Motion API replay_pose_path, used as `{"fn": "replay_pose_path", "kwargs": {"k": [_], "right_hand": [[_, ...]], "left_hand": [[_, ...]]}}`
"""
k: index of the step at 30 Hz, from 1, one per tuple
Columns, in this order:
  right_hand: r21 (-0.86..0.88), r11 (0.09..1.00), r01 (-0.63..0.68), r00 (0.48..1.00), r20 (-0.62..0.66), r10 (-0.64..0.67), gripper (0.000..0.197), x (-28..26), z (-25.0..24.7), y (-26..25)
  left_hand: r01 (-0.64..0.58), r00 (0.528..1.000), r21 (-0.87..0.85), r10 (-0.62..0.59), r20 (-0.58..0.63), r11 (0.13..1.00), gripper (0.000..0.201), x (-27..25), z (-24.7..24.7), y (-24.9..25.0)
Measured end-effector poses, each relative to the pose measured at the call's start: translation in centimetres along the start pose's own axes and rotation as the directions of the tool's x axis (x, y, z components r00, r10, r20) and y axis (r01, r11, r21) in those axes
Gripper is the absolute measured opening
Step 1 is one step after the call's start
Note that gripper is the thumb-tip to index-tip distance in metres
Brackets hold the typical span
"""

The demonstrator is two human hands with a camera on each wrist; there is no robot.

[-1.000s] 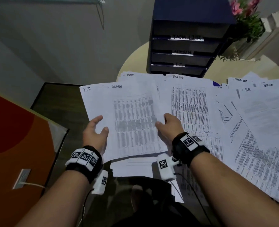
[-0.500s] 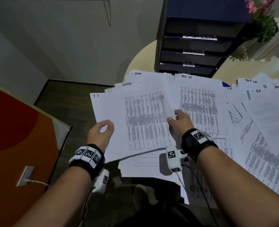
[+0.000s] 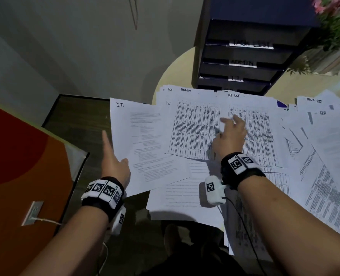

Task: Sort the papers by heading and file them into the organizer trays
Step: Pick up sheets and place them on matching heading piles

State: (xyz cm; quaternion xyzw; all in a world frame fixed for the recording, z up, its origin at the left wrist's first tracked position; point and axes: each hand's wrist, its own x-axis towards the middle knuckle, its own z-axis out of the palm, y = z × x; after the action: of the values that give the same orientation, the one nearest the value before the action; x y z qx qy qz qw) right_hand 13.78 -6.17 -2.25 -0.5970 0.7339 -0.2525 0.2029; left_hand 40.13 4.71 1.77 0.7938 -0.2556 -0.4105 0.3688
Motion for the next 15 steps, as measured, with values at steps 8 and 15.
{"fn": "replay_pose_path", "kwargs": {"k": [8, 15], "right_hand": [[-0.325, 0.822, 0.467, 0.764, 0.616, -0.191, 0.057, -1.7, 3.0, 0.9], [-0.121, 0.935, 0.335, 0.747, 0.639, -0.185, 0.057, -0.7, 2.0, 0.3]], "left_hand": [[0.033, 0.947, -0.072, -0.055, -0.316, 0.997, 0.04, 1.9, -4.0, 0.3], [0.165, 0.982, -0.198, -0.18, -0.062, 0.966, 0.03, 1.8, -2.6, -1.9]]}}
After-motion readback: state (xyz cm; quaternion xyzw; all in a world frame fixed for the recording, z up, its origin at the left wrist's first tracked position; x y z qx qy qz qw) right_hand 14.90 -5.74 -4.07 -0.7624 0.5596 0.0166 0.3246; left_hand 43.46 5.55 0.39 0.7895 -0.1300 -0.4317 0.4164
